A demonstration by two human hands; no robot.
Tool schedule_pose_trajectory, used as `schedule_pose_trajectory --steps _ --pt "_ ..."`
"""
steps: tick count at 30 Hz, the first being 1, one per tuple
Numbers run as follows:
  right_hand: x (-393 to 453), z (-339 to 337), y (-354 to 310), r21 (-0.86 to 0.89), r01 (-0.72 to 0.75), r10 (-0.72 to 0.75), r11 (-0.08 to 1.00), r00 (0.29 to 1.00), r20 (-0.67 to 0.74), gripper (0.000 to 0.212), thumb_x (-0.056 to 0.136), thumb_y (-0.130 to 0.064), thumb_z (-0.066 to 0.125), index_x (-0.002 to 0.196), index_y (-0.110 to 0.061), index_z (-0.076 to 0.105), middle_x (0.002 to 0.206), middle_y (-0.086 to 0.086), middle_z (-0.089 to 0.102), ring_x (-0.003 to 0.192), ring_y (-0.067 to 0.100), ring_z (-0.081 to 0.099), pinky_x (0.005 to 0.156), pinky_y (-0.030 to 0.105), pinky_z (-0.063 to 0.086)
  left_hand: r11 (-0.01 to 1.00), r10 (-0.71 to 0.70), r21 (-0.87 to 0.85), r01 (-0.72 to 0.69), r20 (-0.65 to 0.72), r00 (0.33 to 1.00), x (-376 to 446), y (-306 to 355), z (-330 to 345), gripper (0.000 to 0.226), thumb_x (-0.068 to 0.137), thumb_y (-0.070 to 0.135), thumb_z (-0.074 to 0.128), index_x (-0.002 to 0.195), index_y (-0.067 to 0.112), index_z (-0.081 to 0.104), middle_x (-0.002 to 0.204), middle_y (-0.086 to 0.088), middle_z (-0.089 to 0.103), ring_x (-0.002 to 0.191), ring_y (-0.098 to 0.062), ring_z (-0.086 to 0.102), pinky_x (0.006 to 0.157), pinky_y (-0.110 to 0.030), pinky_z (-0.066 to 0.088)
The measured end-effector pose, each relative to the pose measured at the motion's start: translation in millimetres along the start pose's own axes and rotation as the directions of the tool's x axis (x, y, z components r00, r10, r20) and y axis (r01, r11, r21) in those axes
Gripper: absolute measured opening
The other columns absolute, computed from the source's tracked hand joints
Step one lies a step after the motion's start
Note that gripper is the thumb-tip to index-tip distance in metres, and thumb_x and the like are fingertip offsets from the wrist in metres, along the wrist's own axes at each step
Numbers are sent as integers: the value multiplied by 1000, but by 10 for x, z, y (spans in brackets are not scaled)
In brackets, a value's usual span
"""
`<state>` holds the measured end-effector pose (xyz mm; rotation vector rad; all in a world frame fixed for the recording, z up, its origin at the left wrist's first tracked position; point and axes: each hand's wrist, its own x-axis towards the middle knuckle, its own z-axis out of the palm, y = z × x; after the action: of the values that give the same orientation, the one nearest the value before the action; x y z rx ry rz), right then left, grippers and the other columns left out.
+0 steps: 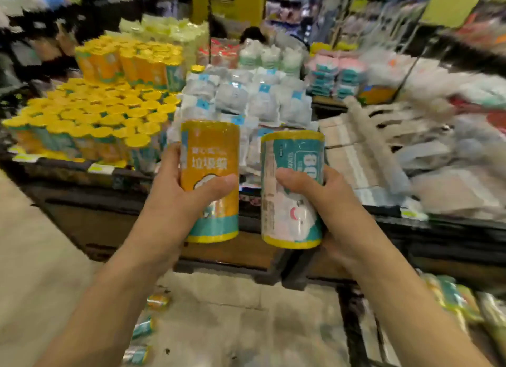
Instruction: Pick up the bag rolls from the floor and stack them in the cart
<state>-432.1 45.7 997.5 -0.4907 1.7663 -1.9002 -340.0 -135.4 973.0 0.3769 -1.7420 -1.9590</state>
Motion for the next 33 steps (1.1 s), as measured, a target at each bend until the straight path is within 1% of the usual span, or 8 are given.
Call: schedule_pose_trajectory --steps 3,6,10,14,19,25,31,33 --pt "-501 -530 -8 -3 -6 5 1000 970 -242 54 64 -36 84 114 -20 68 101 2 79 89 22 76 78 39 61 998 -41 -39 50 196 980 -25 -128 644 52 62 26 78 109 32 57 90 8 76 79 -13 74 64 -35 59" --pt "-1014 -1012 16 9 11 -6 1000 904 -428 39 70 -30 84 106 -21 72 98 5 78 86 22 75 79 39 61 994 -68 -54 94 362 930 -180 -231 1299 53 61 26 79 109 30 55 89 8 75 79 -15 73 64 -38 60" --pt "-1638 -1598 13 32 36 -10 999 805 -594 43 72 -29 80 112 -16 69 99 7 78 84 21 75 73 35 59 991 -90 -41 130 523 848 -445 -316 2151 53 62 27 79 109 34 55 94 9 75 85 -17 74 68 -42 61" --pt "-2192 -2193 -16 19 53 -26 998 735 -678 49 75 -28 83 118 -13 66 100 8 77 85 24 75 71 34 60 989 -94 -29 146 639 764 -721 -393 2997 57 63 29 80 113 36 55 96 10 75 84 -14 75 64 -35 59" --pt "-2912 -3095 -11 37 113 -40 993 607 -794 30 70 -29 78 99 -22 72 87 4 78 72 18 74 61 28 57 987 -101 -9 161 744 660 -1178 -476 4166 67 57 30 93 112 38 56 97 10 75 85 -14 75 63 -34 60" --pt "-3772 -4100 -77 24 97 -27 995 491 -871 45 71 -31 79 112 -17 68 95 6 78 79 21 75 68 34 59 972 -114 -20 235 832 542 -1893 -637 5460 55 64 28 80 112 38 56 93 11 75 83 -14 75 62 -32 60" --pt "-4186 -4946 -87 45 111 -9 993 441 -897 45 72 -28 78 113 -13 67 94 6 78 79 20 74 68 32 60 959 -145 8 284 873 466 -2243 -847 6399 55 57 28 89 103 41 62 96 4 76 85 -21 75 65 -36 61" --pt "-4206 -5238 -75 62 122 3 991 434 -901 40 71 -26 77 108 -13 68 90 5 78 76 19 74 65 29 59 956 -150 6 293 869 471 -2254 -927 6697 51 58 26 87 100 40 61 90 7 75 81 -17 74 64 -35 61"
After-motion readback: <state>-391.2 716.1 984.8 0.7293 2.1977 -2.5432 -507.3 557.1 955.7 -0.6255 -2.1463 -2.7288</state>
